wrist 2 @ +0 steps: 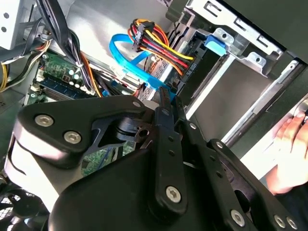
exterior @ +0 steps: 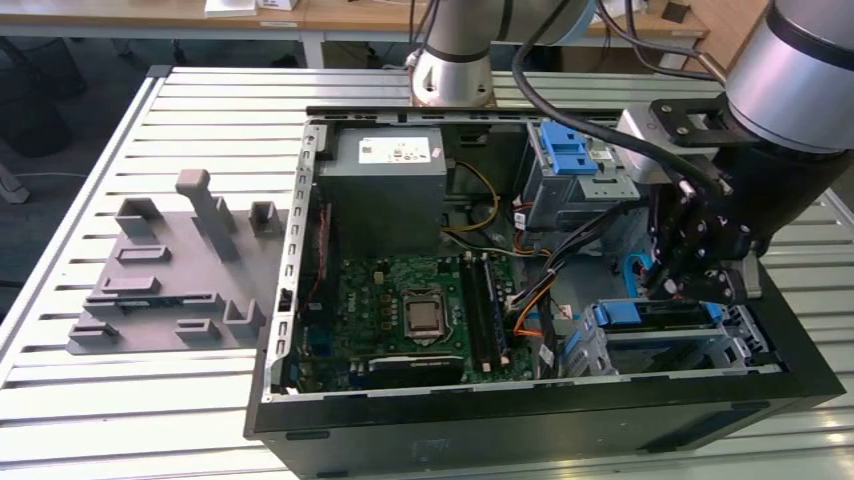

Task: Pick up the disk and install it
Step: 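Insert the second disk wire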

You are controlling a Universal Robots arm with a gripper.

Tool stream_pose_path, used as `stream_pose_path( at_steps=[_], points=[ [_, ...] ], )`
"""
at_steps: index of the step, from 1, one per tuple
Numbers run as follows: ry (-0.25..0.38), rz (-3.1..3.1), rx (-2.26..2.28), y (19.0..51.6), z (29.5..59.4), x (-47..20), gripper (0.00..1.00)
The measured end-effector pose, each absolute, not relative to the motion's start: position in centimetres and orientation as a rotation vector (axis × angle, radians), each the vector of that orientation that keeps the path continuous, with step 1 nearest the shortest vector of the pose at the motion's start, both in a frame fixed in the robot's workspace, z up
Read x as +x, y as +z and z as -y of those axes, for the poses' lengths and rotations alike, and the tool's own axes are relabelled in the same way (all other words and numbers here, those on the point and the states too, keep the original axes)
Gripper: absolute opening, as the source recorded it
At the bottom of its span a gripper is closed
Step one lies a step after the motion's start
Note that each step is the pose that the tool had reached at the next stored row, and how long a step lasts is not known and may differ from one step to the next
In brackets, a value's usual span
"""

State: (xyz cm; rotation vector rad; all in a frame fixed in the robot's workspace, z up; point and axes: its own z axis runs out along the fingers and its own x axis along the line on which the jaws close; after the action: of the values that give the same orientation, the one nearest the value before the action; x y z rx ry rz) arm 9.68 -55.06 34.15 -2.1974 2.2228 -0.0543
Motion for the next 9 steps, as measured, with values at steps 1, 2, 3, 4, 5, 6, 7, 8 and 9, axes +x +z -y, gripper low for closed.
stream_pose_path(
  at_steps=[1, 2, 3, 4, 5, 6, 7, 8, 9],
  points=[
    [-0.058, -2.221, -2.196, 34.16, 55.09, 9.67, 0.16],
    [-0.063, -2.218, -2.193, 34.15, 55.11, 9.64, 0.16],
    [-0.069, -2.215, -2.191, 34.14, 55.12, 9.61, 0.16],
    [-0.072, -2.212, -2.189, 34.13, 55.15, 9.60, 0.16],
    [-0.074, -2.211, -2.188, 34.12, 55.16, 9.59, 0.16],
    [-0.073, -2.211, -2.188, 34.11, 55.17, 9.59, 0.16],
    [-0.073, -2.211, -2.188, 34.09, 55.20, 9.59, 0.16],
    [-0.073, -2.211, -2.188, 34.07, 55.23, 9.59, 0.16],
    [-0.073, -2.210, -2.188, 34.05, 55.30, 9.58, 0.16]
  ],
)
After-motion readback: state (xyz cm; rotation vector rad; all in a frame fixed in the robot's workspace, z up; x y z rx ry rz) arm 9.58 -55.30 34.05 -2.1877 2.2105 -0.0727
